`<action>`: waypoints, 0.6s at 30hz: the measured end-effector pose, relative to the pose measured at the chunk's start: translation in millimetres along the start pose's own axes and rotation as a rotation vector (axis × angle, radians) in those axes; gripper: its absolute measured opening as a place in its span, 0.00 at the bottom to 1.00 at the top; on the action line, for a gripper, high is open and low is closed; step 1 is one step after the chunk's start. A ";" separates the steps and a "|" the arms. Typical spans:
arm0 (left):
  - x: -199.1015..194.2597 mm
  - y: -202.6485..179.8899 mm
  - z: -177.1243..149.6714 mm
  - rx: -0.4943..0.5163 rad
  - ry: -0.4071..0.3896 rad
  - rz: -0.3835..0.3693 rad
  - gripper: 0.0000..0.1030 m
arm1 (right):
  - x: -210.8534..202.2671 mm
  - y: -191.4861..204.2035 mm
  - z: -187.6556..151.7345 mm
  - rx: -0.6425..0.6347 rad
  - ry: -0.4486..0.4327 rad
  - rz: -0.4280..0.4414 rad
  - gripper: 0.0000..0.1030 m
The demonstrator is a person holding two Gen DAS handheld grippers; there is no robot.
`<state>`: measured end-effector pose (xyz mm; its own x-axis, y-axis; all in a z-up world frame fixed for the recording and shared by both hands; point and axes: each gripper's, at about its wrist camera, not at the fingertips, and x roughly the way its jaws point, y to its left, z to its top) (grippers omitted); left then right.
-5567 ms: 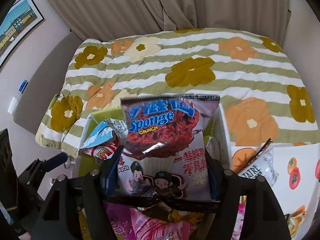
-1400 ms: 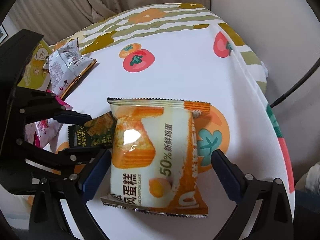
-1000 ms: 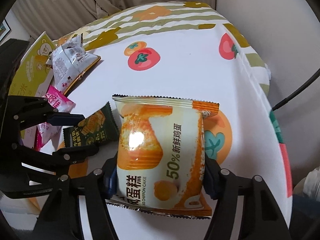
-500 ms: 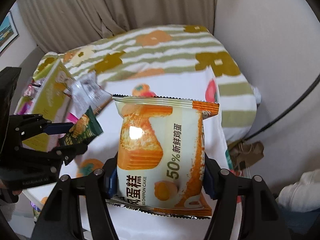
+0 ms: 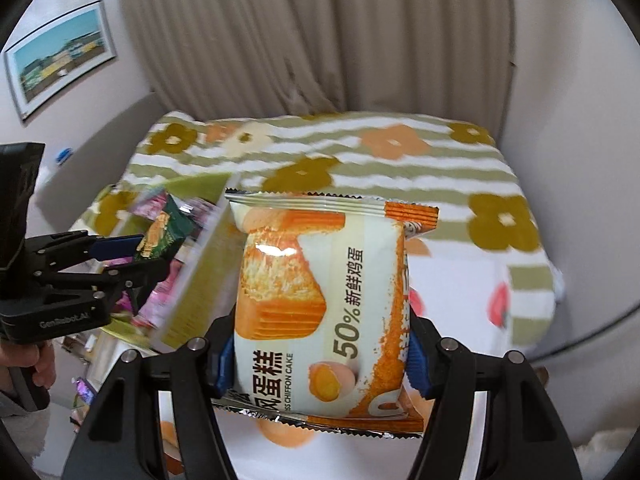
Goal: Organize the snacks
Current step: 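Carry both held packets over the box and lower them inside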
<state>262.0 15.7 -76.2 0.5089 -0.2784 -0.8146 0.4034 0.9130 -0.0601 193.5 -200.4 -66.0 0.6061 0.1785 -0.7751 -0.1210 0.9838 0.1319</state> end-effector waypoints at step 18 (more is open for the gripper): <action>4.6 191.4 7.6 -0.149 0.013 0.057 0.42 | 81.9 165.8 69.5 -0.119 0.025 0.152 0.60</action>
<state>347.3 186.9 -87.1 0.5175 -0.2220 -0.8264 0.2564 0.9616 -0.0978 277.7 -21.7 -64.7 0.5539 0.3233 -0.7672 -0.3030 0.9366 0.1759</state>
